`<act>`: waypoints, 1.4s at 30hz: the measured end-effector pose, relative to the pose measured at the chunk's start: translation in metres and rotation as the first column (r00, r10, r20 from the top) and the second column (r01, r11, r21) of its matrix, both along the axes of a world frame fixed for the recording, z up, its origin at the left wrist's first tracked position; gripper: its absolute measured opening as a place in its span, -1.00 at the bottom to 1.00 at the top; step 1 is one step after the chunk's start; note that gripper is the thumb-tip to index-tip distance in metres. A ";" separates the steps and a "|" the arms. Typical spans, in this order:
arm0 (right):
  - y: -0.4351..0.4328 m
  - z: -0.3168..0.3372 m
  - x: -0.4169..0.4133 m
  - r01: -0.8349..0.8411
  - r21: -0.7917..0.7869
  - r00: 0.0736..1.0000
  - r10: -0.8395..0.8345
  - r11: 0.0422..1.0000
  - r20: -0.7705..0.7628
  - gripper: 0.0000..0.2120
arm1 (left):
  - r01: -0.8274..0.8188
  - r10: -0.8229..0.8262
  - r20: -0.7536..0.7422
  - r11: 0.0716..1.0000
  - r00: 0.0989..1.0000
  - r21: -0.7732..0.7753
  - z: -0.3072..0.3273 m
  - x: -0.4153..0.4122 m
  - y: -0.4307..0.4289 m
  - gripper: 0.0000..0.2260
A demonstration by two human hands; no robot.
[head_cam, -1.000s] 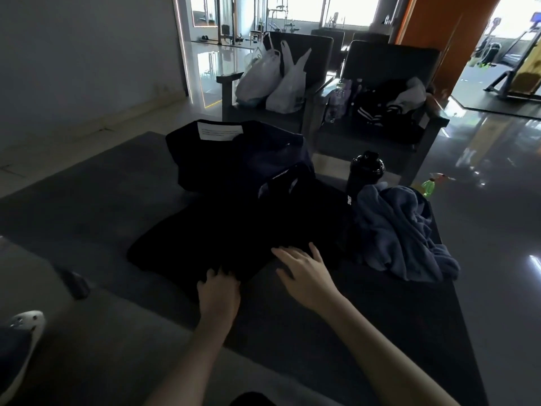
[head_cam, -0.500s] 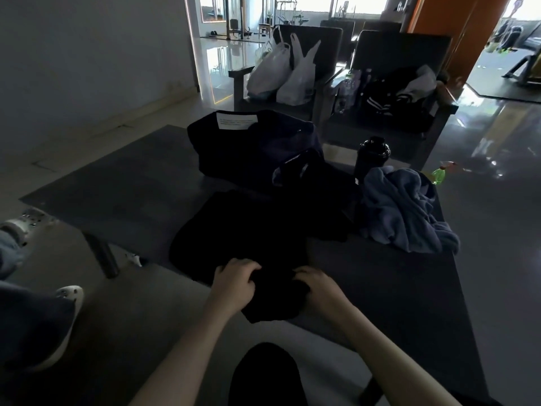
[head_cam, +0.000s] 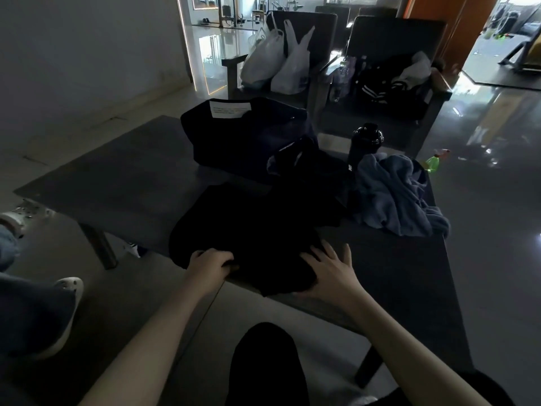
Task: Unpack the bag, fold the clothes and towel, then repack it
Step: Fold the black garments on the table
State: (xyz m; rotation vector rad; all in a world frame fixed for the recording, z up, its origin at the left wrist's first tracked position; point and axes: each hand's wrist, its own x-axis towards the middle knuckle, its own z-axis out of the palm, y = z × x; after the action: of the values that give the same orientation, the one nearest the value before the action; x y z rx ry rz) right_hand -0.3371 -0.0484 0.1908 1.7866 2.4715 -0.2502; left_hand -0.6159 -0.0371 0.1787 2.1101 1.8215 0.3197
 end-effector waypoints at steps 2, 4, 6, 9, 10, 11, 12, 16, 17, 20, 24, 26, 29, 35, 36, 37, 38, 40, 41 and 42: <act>-0.005 -0.007 -0.006 -0.078 0.115 0.993 0.087 0.990 -0.083 -0.17 | -0.026 0.034 0.117 0.997 0.993 -0.071 0.016 0.004 0.001 -0.81; -0.007 -0.008 -0.014 -0.075 0.143 0.962 0.109 0.987 -0.251 -0.54 | -0.044 0.074 0.246 0.991 0.966 -0.127 0.033 0.011 0.001 -0.80; -0.006 -0.004 -0.018 0.059 0.054 0.863 -0.024 0.997 -0.505 -0.73 | -0.038 0.089 0.350 0.988 0.932 -0.149 0.047 0.015 0.002 -0.84; 0.003 0.016 -0.017 0.260 -0.048 0.607 -0.202 0.965 -0.769 -0.89 | 0.015 0.052 0.324 0.979 0.945 -0.201 0.069 0.014 -0.001 -0.79; 0.006 0.027 -0.016 0.294 -0.079 0.548 -0.235 0.953 -0.802 -0.90 | 0.035 0.024 0.255 0.974 0.967 -0.225 0.075 0.011 -0.001 -0.80; 0.009 0.036 -0.013 0.312 -0.122 0.498 -0.272 0.942 -0.823 -0.89 | 0.046 -0.004 0.169 0.967 0.986 -0.249 0.079 0.007 -0.002 -0.77; 0.010 0.046 -0.010 0.327 -0.159 0.464 -0.304 0.932 -0.832 -0.86 | 0.052 -0.030 0.085 0.962 0.996 -0.268 0.083 0.004 -0.002 -0.73; 0.010 0.073 0.002 0.327 -0.275 0.386 -0.394 0.904 -0.834 -0.74 | 0.042 -0.055 -0.048 0.969 0.997 -0.244 0.094 -0.006 0.001 -0.87; 0.009 0.078 0.003 0.319 -0.309 0.368 -0.417 0.896 -0.831 -0.70 | 0.003 0.003 0.027 0.974 1.000 -0.228 0.099 -0.009 0.001 -0.90; -0.003 0.099 0.009 0.245 -0.411 0.295 -0.471 0.878 -0.831 -0.63 | -0.127 0.201 0.395 0.970 0.897 -0.206 0.117 -0.016 0.002 -0.90; -0.024 0.133 0.021 0.118 -0.456 0.412 -0.461 0.882 -0.786 -0.70 | -0.068 0.201 0.561 0.966 0.803 -0.249 0.150 -0.017 -0.011 -0.73; -0.032 0.150 0.030 0.115 -0.439 0.433 -0.443 0.891 -0.785 -0.78 | 0.040 0.129 0.548 0.958 0.826 -0.285 0.167 -0.016 -0.017 -0.67; -0.039 0.172 0.047 0.158 -0.457 0.394 -0.480 0.875 -0.783 -0.80 | 0.220 -0.018 0.416 0.869 0.909 -0.443 0.191 -0.015 -0.021 -0.64; -0.047 0.190 0.089 0.354 -0.360 0.325 -0.475 0.863 -0.818 -0.76 | 0.138 -0.100 0.135 0.938 0.986 -0.319 0.205 0.018 -0.009 -0.91; -0.048 0.189 0.096 0.397 -0.329 0.299 -0.460 0.857 -0.836 -0.76 | 0.124 -0.067 0.233 0.962 0.970 -0.242 0.204 0.023 -0.007 -0.96; -0.050 0.189 0.102 0.443 -0.296 0.282 -0.445 0.846 -0.850 -0.74 | 0.103 -0.029 0.361 0.977 0.932 -0.187 0.202 0.029 -0.005 -0.97; -0.052 0.189 0.108 0.480 -0.267 0.273 -0.432 0.836 -0.860 -0.73 | 0.078 0.011 0.487 0.984 0.874 -0.162 0.200 0.034 -0.004 -0.94; -0.058 0.190 0.118 0.520 -0.246 0.247 -0.419 0.818 -0.873 -0.72 | 0.063 0.041 0.601 0.987 0.798 -0.151 0.199 0.045 -0.005 -0.88; -0.062 0.194 0.123 0.526 -0.256 0.234 -0.427 0.811 -0.873 -0.73 | 0.082 0.027 0.596 0.984 0.803 -0.156 0.201 0.052 -0.008 -0.85; -0.065 0.198 0.129 0.523 -0.278 0.235 -0.450 0.806 -0.861 -0.74 | 0.107 0.020 0.579 0.977 0.815 -0.184 0.205 0.059 -0.012 -0.80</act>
State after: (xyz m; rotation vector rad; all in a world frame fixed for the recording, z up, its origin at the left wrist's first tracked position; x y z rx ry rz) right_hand -0.2077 -0.1132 0.3892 3.0212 2.1666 -1.6406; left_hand -0.5570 -0.0487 0.3838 1.6582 1.3708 0.6494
